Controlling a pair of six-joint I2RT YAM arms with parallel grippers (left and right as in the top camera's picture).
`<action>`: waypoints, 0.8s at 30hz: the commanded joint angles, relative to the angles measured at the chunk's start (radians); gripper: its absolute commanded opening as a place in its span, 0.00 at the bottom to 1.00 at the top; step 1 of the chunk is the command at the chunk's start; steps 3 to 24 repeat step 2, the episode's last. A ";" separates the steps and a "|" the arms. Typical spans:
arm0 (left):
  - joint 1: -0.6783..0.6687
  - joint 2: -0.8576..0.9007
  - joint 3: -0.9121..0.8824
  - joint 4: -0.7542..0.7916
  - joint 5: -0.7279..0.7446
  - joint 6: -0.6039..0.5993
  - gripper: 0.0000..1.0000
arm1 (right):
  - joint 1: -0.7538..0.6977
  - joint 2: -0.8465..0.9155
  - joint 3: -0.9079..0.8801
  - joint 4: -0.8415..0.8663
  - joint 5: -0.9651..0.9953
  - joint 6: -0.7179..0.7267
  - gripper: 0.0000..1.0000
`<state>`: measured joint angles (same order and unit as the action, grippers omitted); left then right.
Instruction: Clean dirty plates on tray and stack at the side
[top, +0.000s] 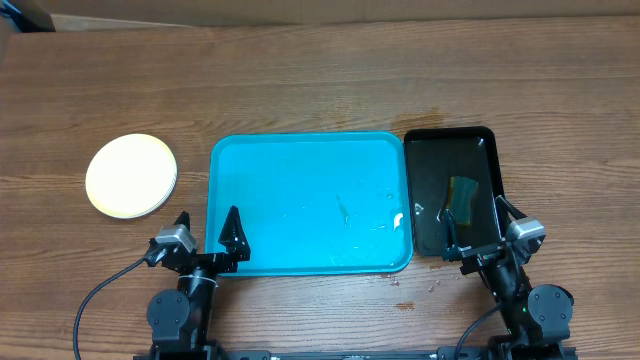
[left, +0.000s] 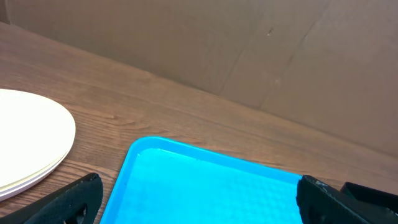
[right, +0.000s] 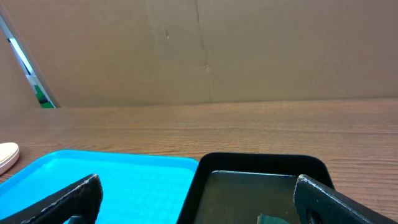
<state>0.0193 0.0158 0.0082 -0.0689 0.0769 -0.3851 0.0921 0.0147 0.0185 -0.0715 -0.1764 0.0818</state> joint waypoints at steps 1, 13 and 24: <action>-0.006 -0.008 -0.003 -0.005 -0.010 0.023 1.00 | -0.004 -0.011 -0.011 0.006 -0.001 -0.001 1.00; -0.006 -0.008 -0.003 -0.005 -0.010 0.023 1.00 | -0.004 -0.011 -0.011 0.006 -0.001 -0.001 1.00; -0.006 -0.008 -0.003 -0.005 -0.010 0.023 1.00 | -0.004 -0.011 -0.011 0.006 -0.001 -0.001 1.00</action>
